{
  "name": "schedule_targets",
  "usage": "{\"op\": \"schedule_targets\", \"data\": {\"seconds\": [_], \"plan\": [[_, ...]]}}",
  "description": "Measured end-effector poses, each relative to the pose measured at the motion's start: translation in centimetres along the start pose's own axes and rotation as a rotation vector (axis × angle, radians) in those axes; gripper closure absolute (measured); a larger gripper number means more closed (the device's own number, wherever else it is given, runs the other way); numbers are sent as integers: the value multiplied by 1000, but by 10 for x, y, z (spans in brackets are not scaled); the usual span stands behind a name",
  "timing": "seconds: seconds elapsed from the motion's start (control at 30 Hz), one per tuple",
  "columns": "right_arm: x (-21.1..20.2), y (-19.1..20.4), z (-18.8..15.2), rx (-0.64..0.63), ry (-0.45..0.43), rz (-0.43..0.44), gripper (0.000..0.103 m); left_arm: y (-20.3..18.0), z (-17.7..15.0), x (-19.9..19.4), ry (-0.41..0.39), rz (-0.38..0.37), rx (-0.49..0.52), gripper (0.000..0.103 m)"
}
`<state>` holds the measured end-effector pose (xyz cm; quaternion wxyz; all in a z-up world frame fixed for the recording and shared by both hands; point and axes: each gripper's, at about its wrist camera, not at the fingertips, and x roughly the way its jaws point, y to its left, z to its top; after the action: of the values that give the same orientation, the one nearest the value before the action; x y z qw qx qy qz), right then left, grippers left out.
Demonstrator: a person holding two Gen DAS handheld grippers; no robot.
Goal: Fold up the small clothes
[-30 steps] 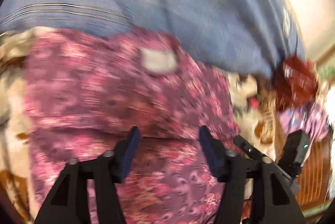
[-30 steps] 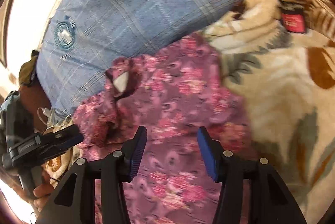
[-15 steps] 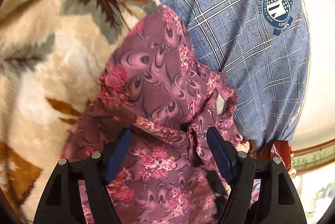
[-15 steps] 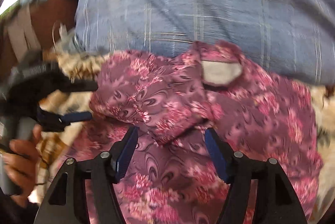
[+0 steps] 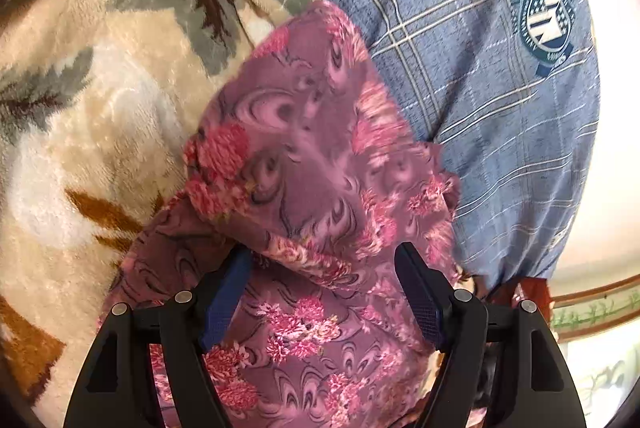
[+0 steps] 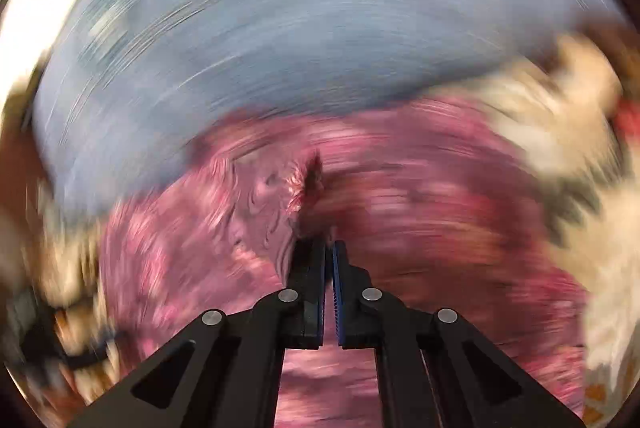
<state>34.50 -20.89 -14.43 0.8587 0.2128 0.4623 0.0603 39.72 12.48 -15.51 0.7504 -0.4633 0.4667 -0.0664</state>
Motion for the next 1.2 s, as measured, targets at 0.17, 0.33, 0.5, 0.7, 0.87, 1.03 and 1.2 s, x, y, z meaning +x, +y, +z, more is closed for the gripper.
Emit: {"op": "schedule_targets", "data": {"seconds": [0.17, 0.33, 0.5, 0.7, 0.87, 1.03, 1.2], "plan": [[-8, -63, 1, 194, 43, 116, 86, -7, -2, 10, 2, 31, 7, 29], [0, -25, -5, 66, 31, 211, 40, -7, -2, 18, 4, 50, -13, 29], [42, 15, -3, -28, 108, 241, 90, -12, 2, 19, -7, 81, -12, 58], [-23, -10, 13, -10, -73, 262, 90, -33, -8, 6, 1, 44, 52, 74], [-11, -76, 14, 94, 7, 108, 90, -13, -11, 3, -13, 57, -15, 52], [-10, -82, 5, 124, 9, 143, 81, -19, -9, 23, 31, 51, -33, 52], [-23, -78, 13, 107, -12, 173, 87, -26, 5, 36, -15, 157, 4, 84]]}}
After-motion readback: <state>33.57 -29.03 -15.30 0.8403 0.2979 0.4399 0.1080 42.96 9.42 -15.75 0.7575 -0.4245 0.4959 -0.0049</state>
